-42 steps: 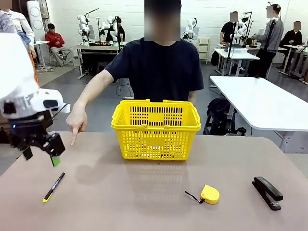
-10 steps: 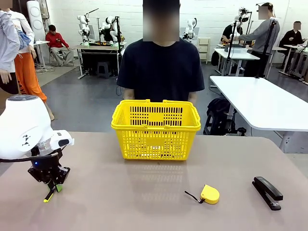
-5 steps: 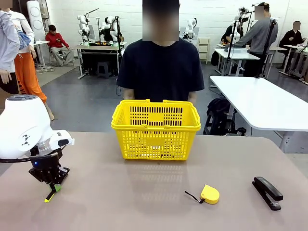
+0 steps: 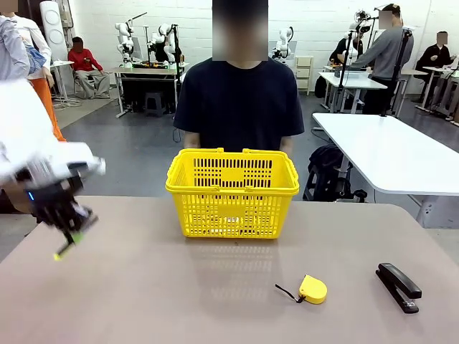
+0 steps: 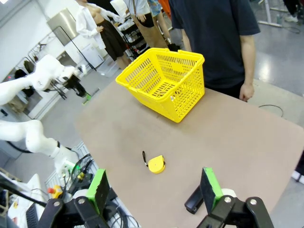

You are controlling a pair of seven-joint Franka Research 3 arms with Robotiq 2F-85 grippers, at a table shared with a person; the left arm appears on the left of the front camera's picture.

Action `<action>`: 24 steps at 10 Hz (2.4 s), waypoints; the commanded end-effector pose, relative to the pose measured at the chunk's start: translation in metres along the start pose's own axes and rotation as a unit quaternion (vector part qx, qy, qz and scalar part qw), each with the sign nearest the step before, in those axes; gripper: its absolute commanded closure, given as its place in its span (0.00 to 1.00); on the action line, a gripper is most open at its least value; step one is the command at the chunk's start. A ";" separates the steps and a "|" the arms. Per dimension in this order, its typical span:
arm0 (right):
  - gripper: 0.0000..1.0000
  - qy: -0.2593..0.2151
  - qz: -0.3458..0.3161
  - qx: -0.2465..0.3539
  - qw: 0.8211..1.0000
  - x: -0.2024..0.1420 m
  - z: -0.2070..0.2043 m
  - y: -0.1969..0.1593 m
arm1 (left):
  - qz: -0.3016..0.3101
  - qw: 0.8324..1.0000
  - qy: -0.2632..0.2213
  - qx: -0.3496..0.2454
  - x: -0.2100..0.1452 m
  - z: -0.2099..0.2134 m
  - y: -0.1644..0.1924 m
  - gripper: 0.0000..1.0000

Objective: Place the items the person wants into the basket.
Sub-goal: Pick up the item the person points to and place it in the Market Basket.

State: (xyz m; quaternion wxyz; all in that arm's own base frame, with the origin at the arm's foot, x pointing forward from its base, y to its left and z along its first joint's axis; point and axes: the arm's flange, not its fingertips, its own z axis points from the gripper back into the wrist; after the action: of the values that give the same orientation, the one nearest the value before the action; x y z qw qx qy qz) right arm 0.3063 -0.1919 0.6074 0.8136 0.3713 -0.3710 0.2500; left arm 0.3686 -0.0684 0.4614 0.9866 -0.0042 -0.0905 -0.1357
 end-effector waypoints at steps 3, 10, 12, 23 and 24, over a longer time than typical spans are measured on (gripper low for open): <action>0.00 -0.016 0.006 0.009 1.000 0.002 0.000 0.000 | -0.107 0.993 -0.035 0.022 0.011 0.151 -0.007 0.99; 0.00 -0.016 0.006 0.009 1.000 0.002 0.000 0.000 | -0.105 0.993 -0.041 0.019 0.010 0.176 -0.006 0.99; 0.00 -0.016 0.006 0.009 1.000 0.002 0.000 0.000 | -0.105 0.993 -0.041 0.019 0.010 0.176 -0.006 0.99; 0.00 -0.016 0.006 0.009 1.000 0.002 0.000 0.000 | -0.519 0.854 -0.002 -0.027 0.288 0.094 -0.207 0.89; 0.00 -0.016 0.006 0.009 1.000 0.002 0.000 0.000 | -0.527 0.850 0.019 -0.014 0.299 0.075 -0.208 0.89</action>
State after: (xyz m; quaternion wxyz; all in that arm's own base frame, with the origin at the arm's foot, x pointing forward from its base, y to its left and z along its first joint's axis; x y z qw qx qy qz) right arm 0.3061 -0.1920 0.6081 0.8135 0.3709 -0.3713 0.2504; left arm 0.5641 -0.3424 0.5793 0.7809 0.0065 -0.0743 -0.6202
